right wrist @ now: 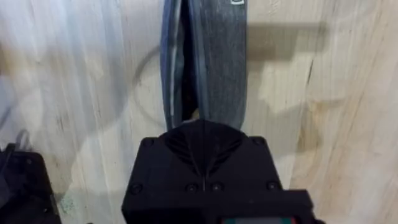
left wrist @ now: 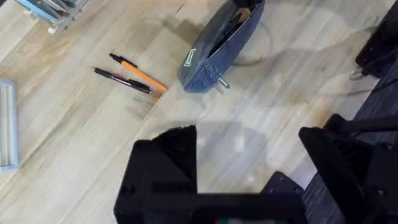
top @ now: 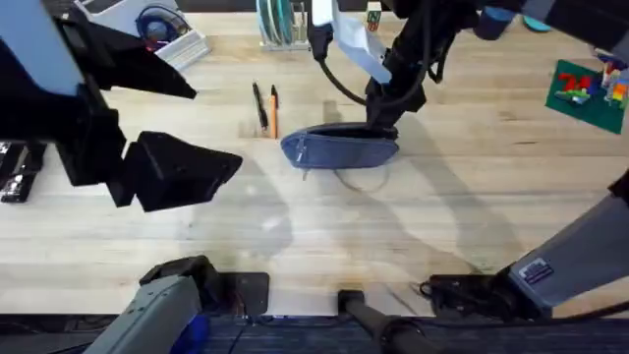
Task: Unzip the bag, pick up the pens from the table one at a time and place them inside, then zip the bag closed.
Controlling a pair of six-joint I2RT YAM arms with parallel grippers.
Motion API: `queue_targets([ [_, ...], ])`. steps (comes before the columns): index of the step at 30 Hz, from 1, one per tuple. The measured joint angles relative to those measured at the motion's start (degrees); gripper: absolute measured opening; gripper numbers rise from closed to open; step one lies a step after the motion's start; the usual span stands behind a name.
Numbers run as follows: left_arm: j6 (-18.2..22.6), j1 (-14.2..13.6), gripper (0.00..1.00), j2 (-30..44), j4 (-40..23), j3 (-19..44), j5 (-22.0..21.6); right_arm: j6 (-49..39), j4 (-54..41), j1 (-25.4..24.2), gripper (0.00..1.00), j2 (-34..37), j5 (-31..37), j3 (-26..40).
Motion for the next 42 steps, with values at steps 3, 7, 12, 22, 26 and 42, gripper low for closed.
queue_targets([
  [3,-0.1,0.0,0.994,0.0,0.0,0.0,0.0,0.0,0.2,0.0,0.03,0.0,0.8,0.0],
  [7,-0.1,0.0,0.995,0.0,0.0,0.0,0.0,0.0,0.2,0.0,0.03,0.0,1.5,0.0],
  [12,-0.1,0.0,0.995,0.0,0.0,0.0,0.0,0.0,0.1,0.2,0.03,0.8,1.7,0.0],
  [22,-0.1,0.0,0.995,0.0,0.0,0.0,0.0,0.0,0.1,0.5,0.031,3.5,1.7,0.0],
  [26,-0.1,0.0,0.995,0.0,0.0,0.0,0.0,0.0,0.1,0.5,0.032,3.6,1.7,0.0],
  [42,-0.1,0.0,0.993,0.0,0.0,0.0,0.0,0.5,0.0,0.5,0.997,3.6,1.9,0.0],
])
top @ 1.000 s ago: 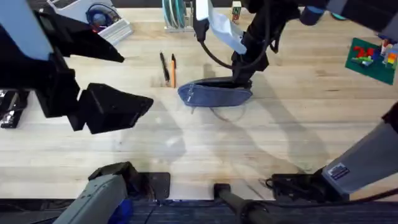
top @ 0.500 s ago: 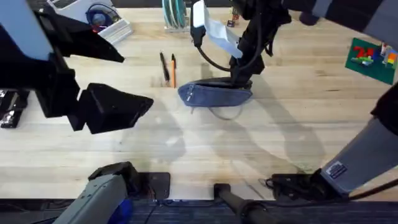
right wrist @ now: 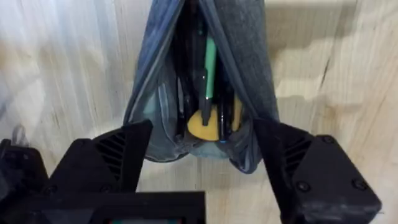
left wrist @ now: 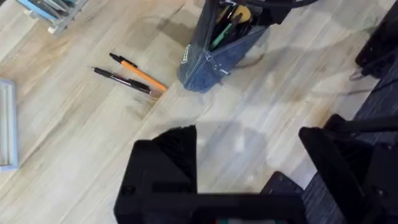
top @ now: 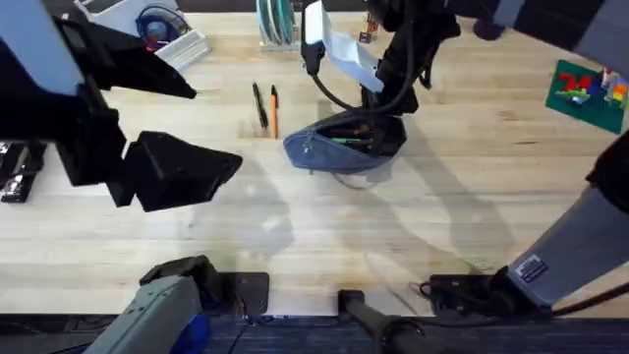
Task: Unzip the bag, pick up the pens from the table one at a time and place them inside, then zip the bag closed.
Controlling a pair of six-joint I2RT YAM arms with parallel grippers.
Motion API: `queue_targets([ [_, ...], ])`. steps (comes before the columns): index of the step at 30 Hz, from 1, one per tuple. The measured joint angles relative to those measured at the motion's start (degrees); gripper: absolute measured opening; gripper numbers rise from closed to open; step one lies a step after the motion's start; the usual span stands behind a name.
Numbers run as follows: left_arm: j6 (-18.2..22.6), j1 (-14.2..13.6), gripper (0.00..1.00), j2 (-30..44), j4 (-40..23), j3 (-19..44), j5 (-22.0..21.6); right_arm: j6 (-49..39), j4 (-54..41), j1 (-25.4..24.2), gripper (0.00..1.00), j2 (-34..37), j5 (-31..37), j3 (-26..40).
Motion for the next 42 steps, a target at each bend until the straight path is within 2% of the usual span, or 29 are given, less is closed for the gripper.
queue_targets([
  [28,0.0,0.0,0.993,0.0,0.0,0.0,0.0,1.8,-0.2,0.2,0.996,-0.6,0.2,-0.1],
  [34,0.0,0.0,0.994,0.0,0.0,0.0,0.0,6.2,-0.6,0.1,0.997,-6.5,0.6,-0.2],
  [42,0.0,0.0,0.995,0.0,0.0,0.0,0.0,16.9,-1.9,-1.1,0.997,-14.0,0.7,-0.2],
])
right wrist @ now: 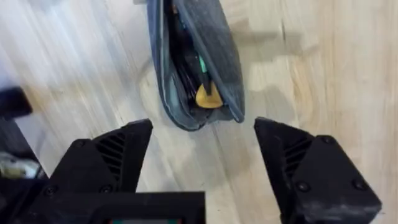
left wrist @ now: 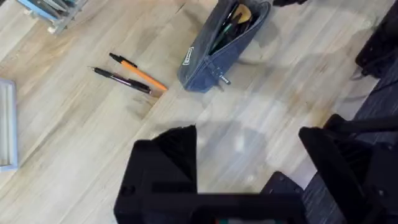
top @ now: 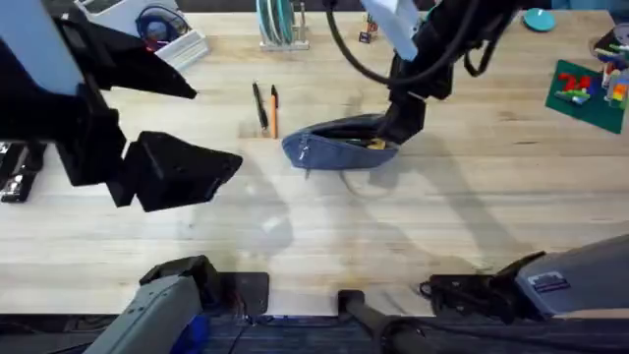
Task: Unzip the bag, pick up the pens from the table one at a time and place them inside, then zip the bag closed.
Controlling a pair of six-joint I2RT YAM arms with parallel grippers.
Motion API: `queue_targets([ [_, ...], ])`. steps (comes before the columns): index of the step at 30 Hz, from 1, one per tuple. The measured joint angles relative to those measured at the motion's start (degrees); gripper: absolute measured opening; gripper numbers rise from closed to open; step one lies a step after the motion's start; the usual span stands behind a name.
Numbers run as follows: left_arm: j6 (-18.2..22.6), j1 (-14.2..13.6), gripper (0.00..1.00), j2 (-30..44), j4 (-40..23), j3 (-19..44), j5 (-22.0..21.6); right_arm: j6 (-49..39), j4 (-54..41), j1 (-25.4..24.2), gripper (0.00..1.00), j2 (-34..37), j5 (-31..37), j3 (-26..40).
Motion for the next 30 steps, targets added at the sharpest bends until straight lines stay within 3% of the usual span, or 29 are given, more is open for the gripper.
queue_targets([
  [11,0.0,0.0,0.993,0.0,0.0,0.0,0.0,5.6,0.8,-1.7,0.998,-6.3,0.1,-0.8],
  [30,0.0,0.0,0.993,0.0,0.0,0.0,0.0,14.5,9.8,-8.1,0.997,-25.1,0.1,-17.3],
])
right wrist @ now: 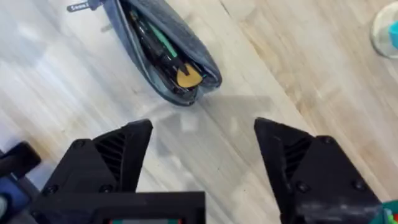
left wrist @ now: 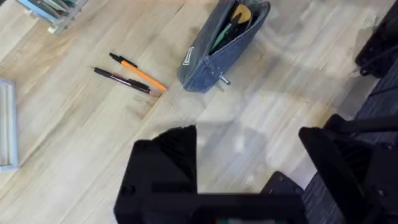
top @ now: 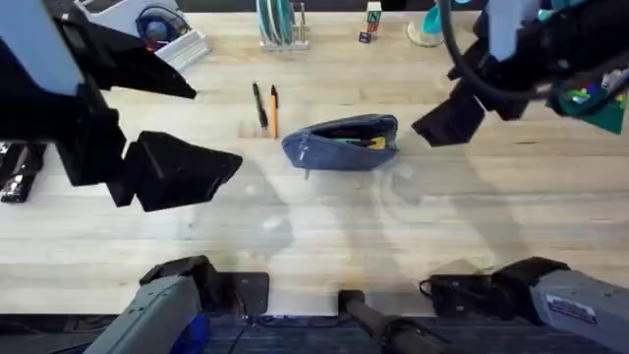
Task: Unzip the bag, pick up the pens from the table one at a time and place them inside, then zip the bag closed.
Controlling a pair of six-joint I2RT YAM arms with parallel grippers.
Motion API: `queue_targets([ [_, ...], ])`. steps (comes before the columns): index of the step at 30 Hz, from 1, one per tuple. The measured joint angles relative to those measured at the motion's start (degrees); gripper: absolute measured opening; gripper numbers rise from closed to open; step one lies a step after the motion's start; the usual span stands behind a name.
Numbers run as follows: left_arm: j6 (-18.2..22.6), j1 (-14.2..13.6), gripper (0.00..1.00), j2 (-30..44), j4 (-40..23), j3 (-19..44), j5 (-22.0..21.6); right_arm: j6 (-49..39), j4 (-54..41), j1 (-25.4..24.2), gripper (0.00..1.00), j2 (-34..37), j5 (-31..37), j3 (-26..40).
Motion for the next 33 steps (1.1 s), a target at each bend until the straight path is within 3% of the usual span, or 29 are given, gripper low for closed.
queue_targets([
  [19,0.0,0.0,0.995,0.0,0.0,0.0,0.0,6.3,6.0,-6.9,0.997,-19.9,0.0,-17.9],
  [33,0.0,0.0,0.994,0.0,0.0,0.0,0.0,6.9,5.9,-7.1,0.998,-20.1,0.0,-18.6],
])
